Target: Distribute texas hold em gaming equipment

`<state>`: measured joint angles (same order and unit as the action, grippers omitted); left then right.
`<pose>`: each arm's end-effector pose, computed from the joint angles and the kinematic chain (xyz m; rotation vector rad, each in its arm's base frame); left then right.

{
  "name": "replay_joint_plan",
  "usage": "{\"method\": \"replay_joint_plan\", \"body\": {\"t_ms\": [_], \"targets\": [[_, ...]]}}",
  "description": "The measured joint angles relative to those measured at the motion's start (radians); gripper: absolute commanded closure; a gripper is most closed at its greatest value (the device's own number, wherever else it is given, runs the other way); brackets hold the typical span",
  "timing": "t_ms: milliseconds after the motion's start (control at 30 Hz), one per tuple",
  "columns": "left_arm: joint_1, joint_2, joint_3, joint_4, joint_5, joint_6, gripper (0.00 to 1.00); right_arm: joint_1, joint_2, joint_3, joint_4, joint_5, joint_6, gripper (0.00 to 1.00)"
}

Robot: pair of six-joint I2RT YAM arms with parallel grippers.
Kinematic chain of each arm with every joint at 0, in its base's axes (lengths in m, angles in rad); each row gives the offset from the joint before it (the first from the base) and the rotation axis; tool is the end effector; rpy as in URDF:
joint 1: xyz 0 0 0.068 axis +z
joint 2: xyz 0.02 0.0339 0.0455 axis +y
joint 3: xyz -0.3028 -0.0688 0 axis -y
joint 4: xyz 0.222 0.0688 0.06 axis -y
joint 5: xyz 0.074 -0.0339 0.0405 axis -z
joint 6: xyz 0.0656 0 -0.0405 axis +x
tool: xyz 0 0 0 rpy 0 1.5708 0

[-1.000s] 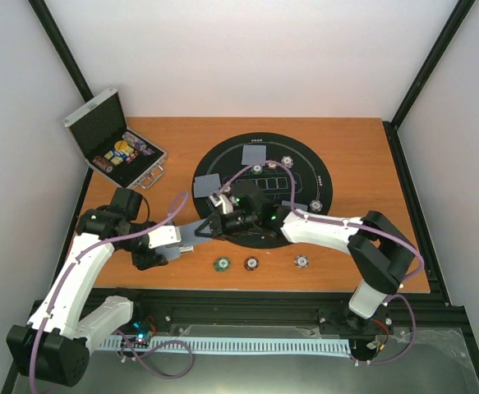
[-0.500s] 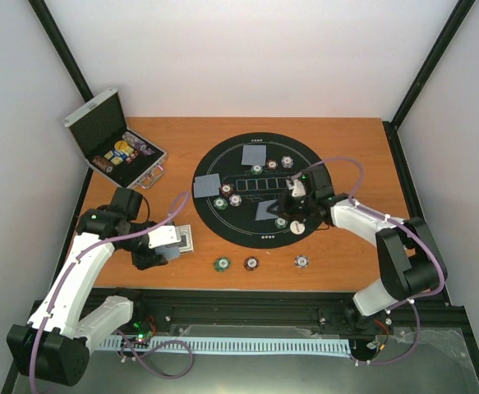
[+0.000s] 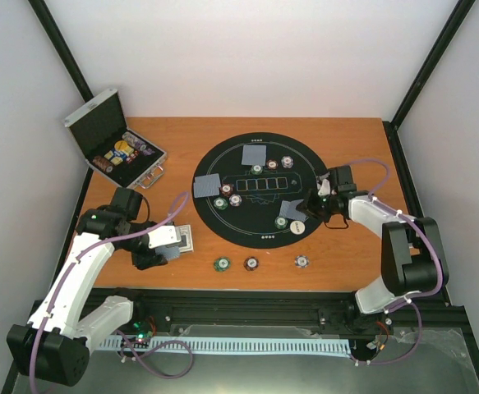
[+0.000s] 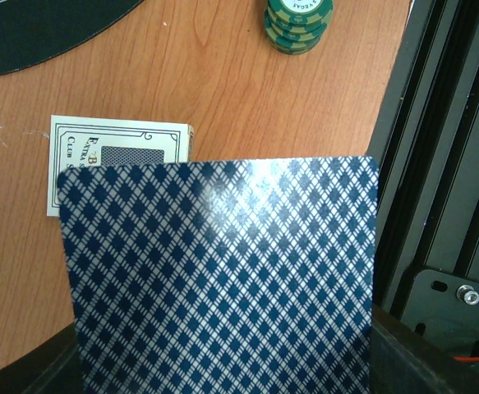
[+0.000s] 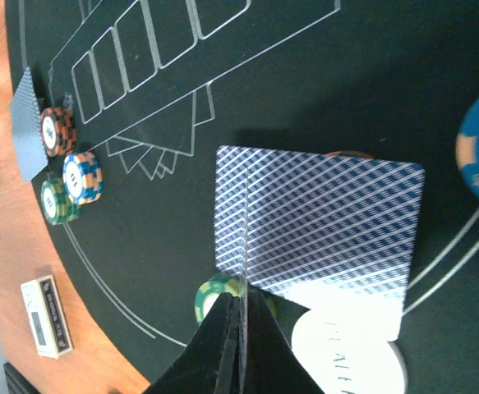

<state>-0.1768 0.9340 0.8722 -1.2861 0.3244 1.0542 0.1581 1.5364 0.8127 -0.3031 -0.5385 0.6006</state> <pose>0.0902 -0.0374 0.2703 1.6528 2.2488 -0.2807 0.2743 0.0778 0.2026 0.3860 2.6541 0.9617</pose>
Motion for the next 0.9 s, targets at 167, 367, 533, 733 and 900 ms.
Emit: {"method": "replay_joint_plan", "body": {"t_ms": [167,367,533,733,900], "targets": [[0.0,0.0,0.0,0.0,-0.003,0.001,0.99,-0.021,0.013,0.0,0.003,0.026,0.0,0.9],[0.0,0.0,0.0,0.0,-0.003,0.001,0.99,-0.023,0.021,0.002,-0.014,0.061,-0.012,0.66],[0.0,0.0,0.0,0.0,-0.003,0.001,0.99,-0.024,-0.005,0.019,-0.087,0.132,-0.02,0.6],[0.0,0.0,0.0,0.0,-0.002,0.001,0.99,-0.024,-0.112,0.062,-0.192,0.243,-0.043,0.48],[0.0,0.0,0.0,0.0,-0.001,0.0,0.99,0.003,-0.185,0.063,-0.223,0.266,-0.032,0.39]]}}
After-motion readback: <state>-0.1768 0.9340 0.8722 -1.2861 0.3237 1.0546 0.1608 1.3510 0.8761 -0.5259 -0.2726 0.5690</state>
